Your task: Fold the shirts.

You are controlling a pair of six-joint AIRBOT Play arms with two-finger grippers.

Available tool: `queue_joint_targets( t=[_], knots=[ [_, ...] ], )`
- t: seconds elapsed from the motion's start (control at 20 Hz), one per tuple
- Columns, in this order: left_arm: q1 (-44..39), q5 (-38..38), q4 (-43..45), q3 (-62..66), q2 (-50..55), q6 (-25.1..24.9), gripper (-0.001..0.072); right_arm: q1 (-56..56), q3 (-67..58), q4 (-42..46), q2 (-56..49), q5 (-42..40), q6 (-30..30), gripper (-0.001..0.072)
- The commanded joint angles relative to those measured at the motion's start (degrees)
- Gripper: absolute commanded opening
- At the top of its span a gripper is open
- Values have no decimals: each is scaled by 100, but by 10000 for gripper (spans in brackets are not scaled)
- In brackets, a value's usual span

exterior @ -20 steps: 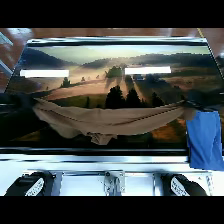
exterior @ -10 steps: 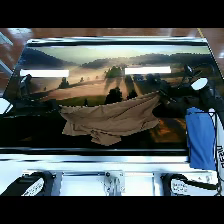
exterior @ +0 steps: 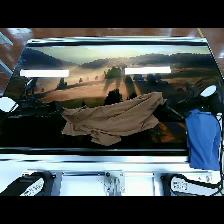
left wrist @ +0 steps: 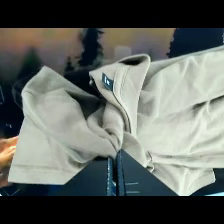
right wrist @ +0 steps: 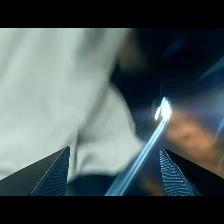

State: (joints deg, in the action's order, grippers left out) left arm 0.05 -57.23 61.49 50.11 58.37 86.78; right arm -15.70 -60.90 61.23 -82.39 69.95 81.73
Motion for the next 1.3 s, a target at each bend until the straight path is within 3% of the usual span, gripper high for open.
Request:
queue_joint_targets(
  t=[0.0, 0.2, 0.4, 0.45, 0.5, 0.55, 0.6, 0.8, 0.95, 1.05, 1.25],
  knots=[
    [4, -232, -4, -4, 9, -13, 38, -92, 892, -562, 4, -354, 125, 663],
    [4, -256, -4, -4, 9, -15, 38, 166, 1368, -839, 4, -1296, 428, 662],
    [4, -179, 0, -4, 11, -15, 38, 702, 1377, -844, -229, -1552, 748, 651],
    [7, -144, 0, -4, 11, -15, 38, 817, 1377, -846, -319, -1626, 787, 587],
    [7, -125, 0, -4, 11, -15, 38, 883, 1377, -844, -352, -1700, 789, 423],
    [9, -127, 2, -4, 9, -20, 38, 901, 1368, -883, -328, -1759, 789, 127],
    [9, -127, 4, -4, 2, -59, 38, 894, 1318, -984, -280, -1707, 728, 64],
    [4, -129, 407, 223, -205, -382, 36, 831, 538, -979, 474, -898, -560, 63],
    [7, -184, 1054, 1434, -863, -361, 36, 831, -726, -960, 1729, -608, -1241, 63],
    [46, -170, 1196, 2693, -1311, -358, 37, 831, -1751, -643, 2647, -1104, -1071, 63],
    [101, -175, 1207, 5167, -1816, -337, 37, 831, -3718, 726, 3932, -1753, 122, 63]
  ],
)
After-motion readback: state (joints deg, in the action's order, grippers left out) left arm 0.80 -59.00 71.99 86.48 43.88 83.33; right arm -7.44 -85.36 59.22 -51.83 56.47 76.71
